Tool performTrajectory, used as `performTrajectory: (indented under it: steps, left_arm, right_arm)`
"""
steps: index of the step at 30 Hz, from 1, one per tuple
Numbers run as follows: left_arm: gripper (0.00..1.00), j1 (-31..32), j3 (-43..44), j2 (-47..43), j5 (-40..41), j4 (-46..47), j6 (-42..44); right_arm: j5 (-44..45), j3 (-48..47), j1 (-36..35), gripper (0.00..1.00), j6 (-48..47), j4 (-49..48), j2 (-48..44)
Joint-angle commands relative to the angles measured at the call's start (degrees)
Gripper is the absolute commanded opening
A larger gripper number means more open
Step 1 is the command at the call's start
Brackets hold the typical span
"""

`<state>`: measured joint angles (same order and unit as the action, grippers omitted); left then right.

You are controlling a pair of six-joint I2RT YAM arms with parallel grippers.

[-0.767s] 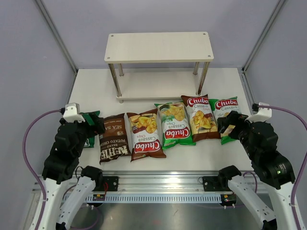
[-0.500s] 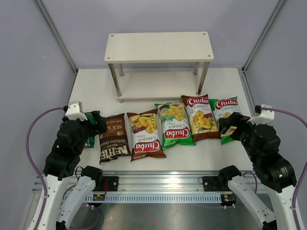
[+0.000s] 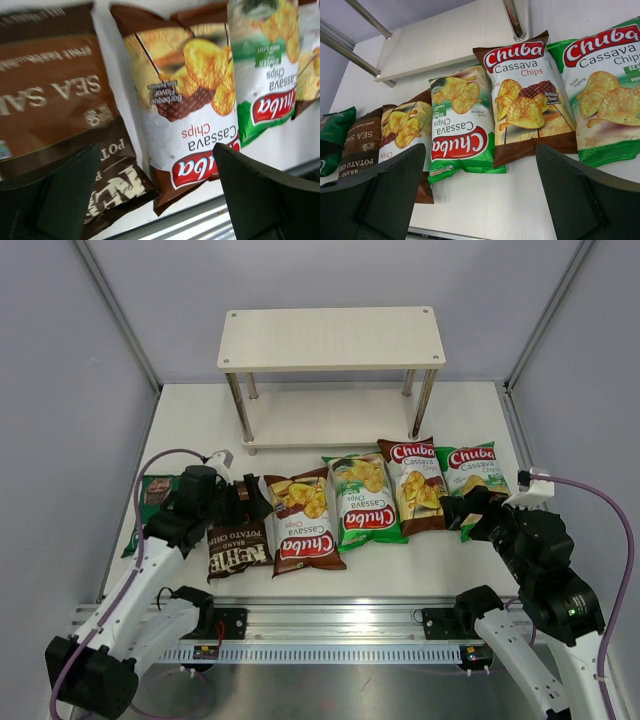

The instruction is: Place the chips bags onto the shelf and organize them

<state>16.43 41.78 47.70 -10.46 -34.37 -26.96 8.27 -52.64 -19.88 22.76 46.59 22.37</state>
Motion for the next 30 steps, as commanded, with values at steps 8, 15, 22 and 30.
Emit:
performTrajectory:
  steps: [8, 15, 22, 30]
  left_arm:
    - [0.94, 6.2, -8.5, 12.1, -11.5, 21.0, -6.1]
    - [0.87, 7.6, -10.0, 18.9, -7.7, 23.3, -6.4]
    - [0.87, 8.4, -13.5, 23.8, -10.5, 30.8, -8.7]
    - [0.69, 8.6, -21.4, 22.1, -10.9, 46.5, -15.5]
  right_arm:
    - [-3.5, 0.6, -0.4, 0.99, -0.2, -3.3, -0.8]
    - [-4.3, 0.3, -0.4, 0.99, -0.3, -3.0, -1.2]
    - [-5.6, 1.7, -0.3, 0.99, 0.7, -4.4, -1.2]
    - [-12.3, 4.8, -0.3, 1.00, 4.0, -9.3, 0.0]
